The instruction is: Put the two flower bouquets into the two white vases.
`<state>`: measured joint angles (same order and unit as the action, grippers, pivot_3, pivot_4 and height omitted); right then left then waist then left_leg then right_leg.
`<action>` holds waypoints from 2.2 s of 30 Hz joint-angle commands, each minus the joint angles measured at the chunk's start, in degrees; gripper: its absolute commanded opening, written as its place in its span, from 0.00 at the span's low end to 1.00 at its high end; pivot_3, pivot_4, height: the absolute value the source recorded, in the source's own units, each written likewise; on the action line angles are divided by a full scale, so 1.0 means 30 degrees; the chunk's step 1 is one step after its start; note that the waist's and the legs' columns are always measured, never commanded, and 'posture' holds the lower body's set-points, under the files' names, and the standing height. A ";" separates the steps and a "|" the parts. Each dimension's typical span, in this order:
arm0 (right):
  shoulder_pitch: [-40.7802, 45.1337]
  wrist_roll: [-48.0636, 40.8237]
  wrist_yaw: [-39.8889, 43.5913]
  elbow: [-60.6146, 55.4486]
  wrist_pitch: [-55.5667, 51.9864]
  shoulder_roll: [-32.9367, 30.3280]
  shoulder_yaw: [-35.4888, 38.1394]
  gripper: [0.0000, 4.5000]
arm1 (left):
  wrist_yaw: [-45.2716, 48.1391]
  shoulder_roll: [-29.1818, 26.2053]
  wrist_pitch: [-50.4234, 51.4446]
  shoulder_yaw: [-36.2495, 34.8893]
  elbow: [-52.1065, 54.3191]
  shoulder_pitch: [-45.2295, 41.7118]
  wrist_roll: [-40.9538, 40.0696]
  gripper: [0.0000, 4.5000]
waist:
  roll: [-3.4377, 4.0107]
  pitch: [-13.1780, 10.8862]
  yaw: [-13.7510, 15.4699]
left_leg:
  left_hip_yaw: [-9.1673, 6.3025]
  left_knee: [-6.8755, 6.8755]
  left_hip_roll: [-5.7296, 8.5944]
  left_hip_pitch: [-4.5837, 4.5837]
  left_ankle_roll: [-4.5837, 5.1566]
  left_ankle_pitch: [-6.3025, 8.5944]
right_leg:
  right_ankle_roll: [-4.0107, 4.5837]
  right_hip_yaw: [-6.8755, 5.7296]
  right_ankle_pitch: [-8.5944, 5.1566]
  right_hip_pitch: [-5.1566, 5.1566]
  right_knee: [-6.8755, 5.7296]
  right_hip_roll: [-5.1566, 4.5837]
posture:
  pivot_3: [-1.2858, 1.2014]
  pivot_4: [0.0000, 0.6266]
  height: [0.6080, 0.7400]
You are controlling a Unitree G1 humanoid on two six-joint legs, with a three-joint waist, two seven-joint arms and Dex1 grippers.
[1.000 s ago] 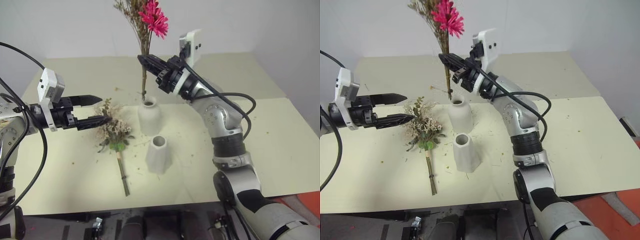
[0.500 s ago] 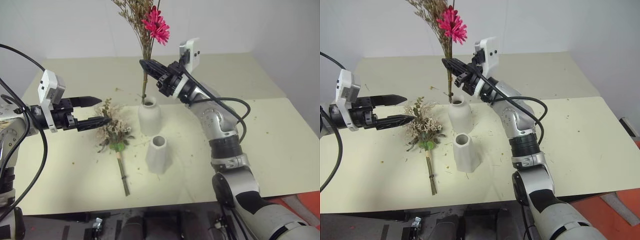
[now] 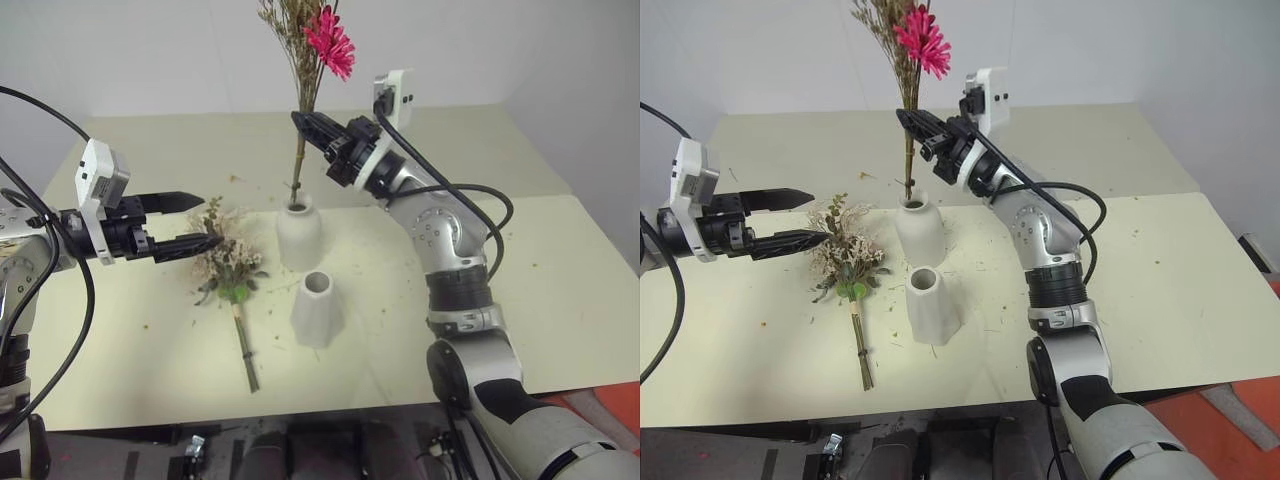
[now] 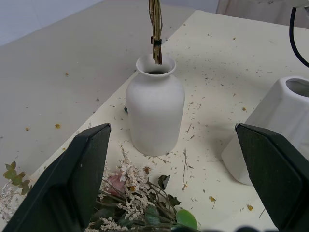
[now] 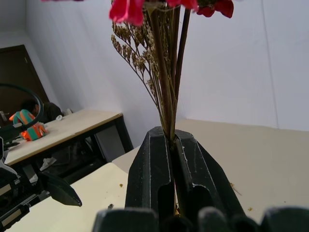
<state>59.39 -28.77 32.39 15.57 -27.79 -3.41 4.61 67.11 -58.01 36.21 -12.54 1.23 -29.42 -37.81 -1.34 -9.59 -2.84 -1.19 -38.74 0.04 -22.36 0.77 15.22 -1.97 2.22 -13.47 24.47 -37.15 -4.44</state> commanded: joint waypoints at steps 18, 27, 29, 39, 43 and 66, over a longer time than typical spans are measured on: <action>-0.1736 0.3262 0.1306 0.1575 0.4800 0.0233 -0.2019 0.01 | -0.0098 -0.0167 -0.0095 -0.0759 0.0548 0.0325 -0.0130 1.00 | 0.0000 -0.0001 -0.0112 | -0.0001 -0.0001 0.0000 0.0000 -0.0005 -0.0003 | 0.0000 -0.0001 0.0000 -0.0003 -0.0002 0.0000 | 0.52 0.24 1.00; -0.2546 0.3895 0.1293 0.1510 0.5632 0.0266 -0.2196 0.01 | -0.0202 -0.0018 0.0003 -0.0575 0.0609 0.0230 -0.0183 1.00 | 0.0000 0.0000 -0.0264 | -0.0002 -0.0001 0.0000 0.0003 -0.0006 -0.0003 | 0.0000 0.0001 0.0000 -0.0004 -0.0004 0.0000 | 0.52 0.24 1.00; -0.2736 0.4059 0.1323 0.1427 0.5857 0.0280 -0.2287 0.07 | -0.0215 -0.0011 0.0013 -0.0563 0.0615 0.0235 -0.0202 1.00 | 0.0000 0.0000 -0.0278 | -0.0002 0.0000 0.0000 0.0004 -0.0006 -0.0003 | 0.0000 0.0000 0.0000 -0.0004 -0.0004 0.0000 | 0.52 0.24 1.00; -0.3135 0.4255 0.1398 0.0624 0.6240 0.0265 -0.2453 0.81 | -0.0271 -0.0011 0.0070 -0.0623 0.0677 0.0298 -0.0266 1.00 | 0.0000 0.0000 -0.0347 | -0.0003 -0.0001 -0.0001 0.0003 -0.0009 -0.0005 | -0.0001 0.0002 0.0000 -0.0004 -0.0004 0.0000 | 0.52 0.24 1.00; -0.3563 0.4331 0.1695 -0.0282 0.6107 -0.0095 -0.2708 1.00 | -0.0339 -0.0033 0.0148 -0.0763 0.0785 0.0486 -0.0355 1.00 | 0.0000 -0.0001 -0.0337 | -0.0003 -0.0001 -0.0001 0.0003 -0.0009 -0.0005 | 0.0000 0.0002 0.0000 -0.0004 -0.0006 -0.0001 | 0.52 0.24 1.00; -0.2767 0.1358 1.2429 -0.4260 0.0850 -0.9650 -0.3234 1.00 | -0.6213 -0.1510 1.0700 -0.1591 0.6573 0.4258 -0.2576 1.00 | -0.0009 -0.0008 -0.0017 | -0.0003 -0.0006 -0.0004 0.0021 -0.0005 -0.0003 | -0.0002 0.0003 -0.0002 -0.0030 0.0027 -0.0004 | 0.52 0.24 1.00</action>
<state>48.23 -22.62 64.57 3.36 -25.72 -30.55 -6.14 50.84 -61.08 62.28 -18.60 18.73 -14.78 -43.38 -1.37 -9.61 -2.89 -1.20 -38.77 0.03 -22.30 0.76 15.21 -1.98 2.23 -13.48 24.38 -37.06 -4.45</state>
